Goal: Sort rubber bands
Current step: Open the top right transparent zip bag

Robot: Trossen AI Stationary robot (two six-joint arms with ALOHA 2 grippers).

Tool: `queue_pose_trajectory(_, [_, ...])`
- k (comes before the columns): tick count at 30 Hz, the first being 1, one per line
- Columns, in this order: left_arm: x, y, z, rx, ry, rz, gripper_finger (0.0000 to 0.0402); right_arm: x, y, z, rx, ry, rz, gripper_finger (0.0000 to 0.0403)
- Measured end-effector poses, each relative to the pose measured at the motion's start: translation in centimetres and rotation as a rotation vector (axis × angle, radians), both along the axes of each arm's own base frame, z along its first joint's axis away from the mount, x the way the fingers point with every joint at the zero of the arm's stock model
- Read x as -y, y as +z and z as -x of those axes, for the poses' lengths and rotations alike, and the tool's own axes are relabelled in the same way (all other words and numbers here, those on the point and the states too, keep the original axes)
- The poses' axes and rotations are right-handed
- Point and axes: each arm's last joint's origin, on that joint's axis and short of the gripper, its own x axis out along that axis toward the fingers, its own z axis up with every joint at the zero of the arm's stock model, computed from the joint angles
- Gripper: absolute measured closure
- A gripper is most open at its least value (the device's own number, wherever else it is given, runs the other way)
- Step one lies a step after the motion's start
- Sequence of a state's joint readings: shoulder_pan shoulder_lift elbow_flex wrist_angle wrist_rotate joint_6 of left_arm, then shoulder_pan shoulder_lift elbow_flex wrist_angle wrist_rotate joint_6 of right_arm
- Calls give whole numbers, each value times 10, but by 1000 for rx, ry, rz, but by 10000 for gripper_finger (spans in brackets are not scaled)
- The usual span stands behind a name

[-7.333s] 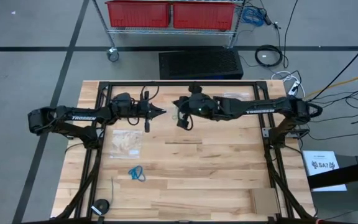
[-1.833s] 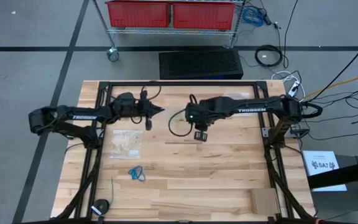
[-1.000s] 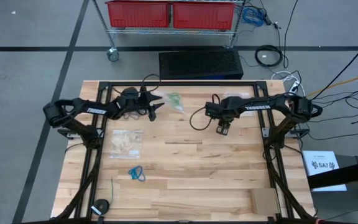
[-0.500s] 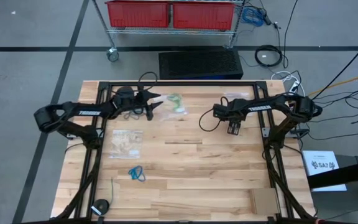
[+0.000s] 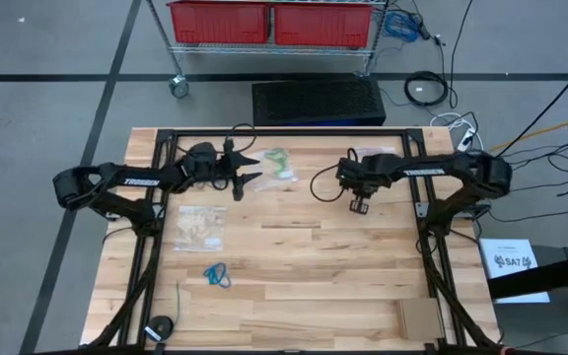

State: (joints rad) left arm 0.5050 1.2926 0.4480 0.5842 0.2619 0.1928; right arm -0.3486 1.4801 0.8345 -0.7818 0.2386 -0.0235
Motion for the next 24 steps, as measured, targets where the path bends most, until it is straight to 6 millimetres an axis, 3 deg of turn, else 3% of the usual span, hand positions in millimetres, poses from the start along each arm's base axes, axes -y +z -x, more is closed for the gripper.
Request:
queue_pose_trajectory(4, [2, 0, -1, -1, -12, -8, 214, -7, 5, 5, -68, 20, 68, 370])
queue_pose_trajectory(12, [2, 1, -1, 2, -5, -12, 214, -5, -22, 23, -162, 30, 165, 242])
queue_pose_trajectory(15, [2, 1, -1, 1, -7, -21, 214, -3, -29, 25, -131, 58, 152, 212])
queue_pose_trajectory(19, [2, 1, -1, 2, -8, -29, 214, 6, -36, 29, -123, 50, 225, 214])
queue_pose_trajectory(24, [2, 1, -1, 1, -8, -29, 214, 20, -42, 34, -103, 45, 203, 261])
